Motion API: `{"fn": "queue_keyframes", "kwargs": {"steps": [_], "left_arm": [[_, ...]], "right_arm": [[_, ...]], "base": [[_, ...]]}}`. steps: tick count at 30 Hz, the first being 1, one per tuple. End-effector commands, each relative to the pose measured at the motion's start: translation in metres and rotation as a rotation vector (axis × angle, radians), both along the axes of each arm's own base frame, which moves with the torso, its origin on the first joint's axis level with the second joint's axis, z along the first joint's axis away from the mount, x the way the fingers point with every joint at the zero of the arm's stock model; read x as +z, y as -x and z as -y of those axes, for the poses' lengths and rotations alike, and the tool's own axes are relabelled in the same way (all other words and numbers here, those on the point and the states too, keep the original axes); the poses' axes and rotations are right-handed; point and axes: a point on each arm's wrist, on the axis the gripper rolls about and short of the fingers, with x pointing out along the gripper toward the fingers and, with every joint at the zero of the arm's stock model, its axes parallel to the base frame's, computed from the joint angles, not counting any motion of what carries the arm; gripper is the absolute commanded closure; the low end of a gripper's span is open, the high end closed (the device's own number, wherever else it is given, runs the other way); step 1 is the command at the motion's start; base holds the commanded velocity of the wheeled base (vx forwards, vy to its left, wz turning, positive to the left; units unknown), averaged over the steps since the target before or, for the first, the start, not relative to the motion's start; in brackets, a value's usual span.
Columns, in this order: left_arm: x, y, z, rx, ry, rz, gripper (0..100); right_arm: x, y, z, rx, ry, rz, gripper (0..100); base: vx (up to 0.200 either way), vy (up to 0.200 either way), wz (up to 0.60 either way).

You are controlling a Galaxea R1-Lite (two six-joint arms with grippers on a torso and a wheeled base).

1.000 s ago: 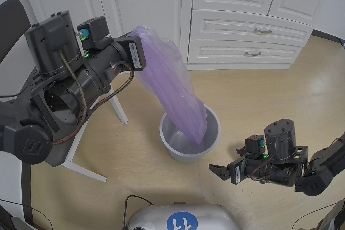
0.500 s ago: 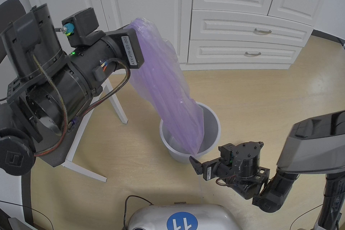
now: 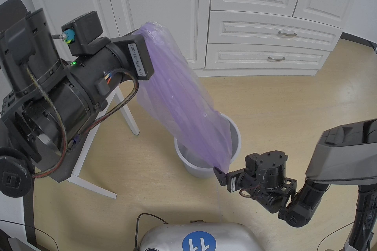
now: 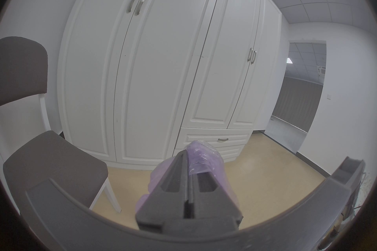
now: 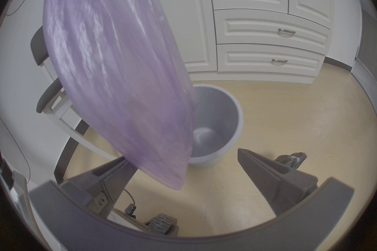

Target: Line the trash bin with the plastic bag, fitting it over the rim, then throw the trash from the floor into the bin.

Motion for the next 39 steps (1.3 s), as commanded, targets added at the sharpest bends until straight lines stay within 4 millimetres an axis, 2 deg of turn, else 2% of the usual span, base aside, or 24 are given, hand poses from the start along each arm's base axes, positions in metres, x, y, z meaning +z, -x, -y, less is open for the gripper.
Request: {"fn": "queue_keyframes", "kwargs": {"steps": [1,12,23,39], "left_arm": [[-0.004,0.003,-0.004,0.004,-0.007,-0.009,100],[-0.003,0.002,-0.003,0.002,-0.006,-0.006,100],[-0.003,0.000,-0.001,0.001,-0.005,-0.006,100],[-0.004,0.002,-0.001,-0.004,-0.006,-0.007,100]], "right_arm": [[0.034,-0.001,0.014,-0.027,-0.042,0.055,0],[0.037,0.001,0.016,-0.023,-0.045,0.057,0],[0.049,0.011,0.022,0.017,-0.044,0.071,0],[0.054,0.009,0.024,0.008,-0.050,0.089,0]], "base": [[0.000,0.000,0.00],[0.000,0.000,0.00],[0.000,0.000,0.00],[0.000,0.000,0.00]]}}
